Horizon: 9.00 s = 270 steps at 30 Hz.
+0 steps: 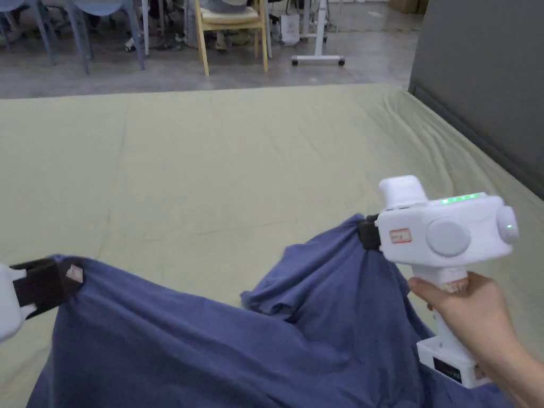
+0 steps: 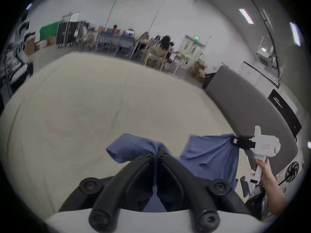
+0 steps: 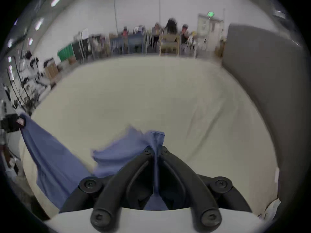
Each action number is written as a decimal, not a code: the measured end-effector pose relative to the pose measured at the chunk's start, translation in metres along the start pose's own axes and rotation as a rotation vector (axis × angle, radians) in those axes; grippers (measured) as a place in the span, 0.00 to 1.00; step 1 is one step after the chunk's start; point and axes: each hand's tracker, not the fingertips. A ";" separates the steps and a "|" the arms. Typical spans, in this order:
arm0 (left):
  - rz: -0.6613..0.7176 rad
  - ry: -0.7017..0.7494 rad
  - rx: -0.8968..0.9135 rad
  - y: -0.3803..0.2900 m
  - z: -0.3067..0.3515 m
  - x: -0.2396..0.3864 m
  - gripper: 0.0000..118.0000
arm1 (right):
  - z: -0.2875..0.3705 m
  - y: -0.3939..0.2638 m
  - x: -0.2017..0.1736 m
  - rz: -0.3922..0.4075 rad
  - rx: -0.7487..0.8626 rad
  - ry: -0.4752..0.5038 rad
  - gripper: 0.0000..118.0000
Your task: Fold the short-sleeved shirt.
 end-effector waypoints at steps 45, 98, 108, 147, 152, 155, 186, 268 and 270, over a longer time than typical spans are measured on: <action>-0.262 0.253 0.077 0.123 -0.128 -0.018 0.00 | -0.046 0.126 0.037 -0.076 0.215 -0.019 0.04; 0.036 0.332 -0.218 -0.197 0.129 0.004 0.75 | 0.212 -0.231 -0.048 -0.093 -0.097 -0.053 0.03; -0.095 0.322 -0.442 -0.209 0.019 -0.043 0.49 | 0.177 -0.228 -0.045 -0.068 -0.165 -0.050 0.03; -0.120 0.380 -0.356 -0.086 -0.074 -0.040 0.00 | -0.007 -0.115 -0.009 -0.074 -0.236 -0.065 0.16; -0.082 0.431 -0.484 -0.088 -0.139 -0.067 0.00 | -0.072 -0.111 -0.010 -0.016 -0.339 -0.091 0.16; -0.080 0.429 -0.483 -0.093 -0.141 -0.066 0.00 | -0.079 -0.118 -0.016 0.029 -0.349 -0.098 0.16; -0.084 0.430 -0.376 -0.162 -0.040 -0.053 0.82 | 0.101 -0.171 -0.044 -0.016 -0.137 -0.004 0.02; -0.164 0.315 -0.124 0.014 -0.066 -0.050 0.00 | 0.147 -0.115 -0.037 0.012 0.021 0.026 0.02; -0.143 0.380 -0.182 0.027 -0.124 -0.069 0.14 | 0.140 -0.111 -0.035 0.003 0.023 0.022 0.02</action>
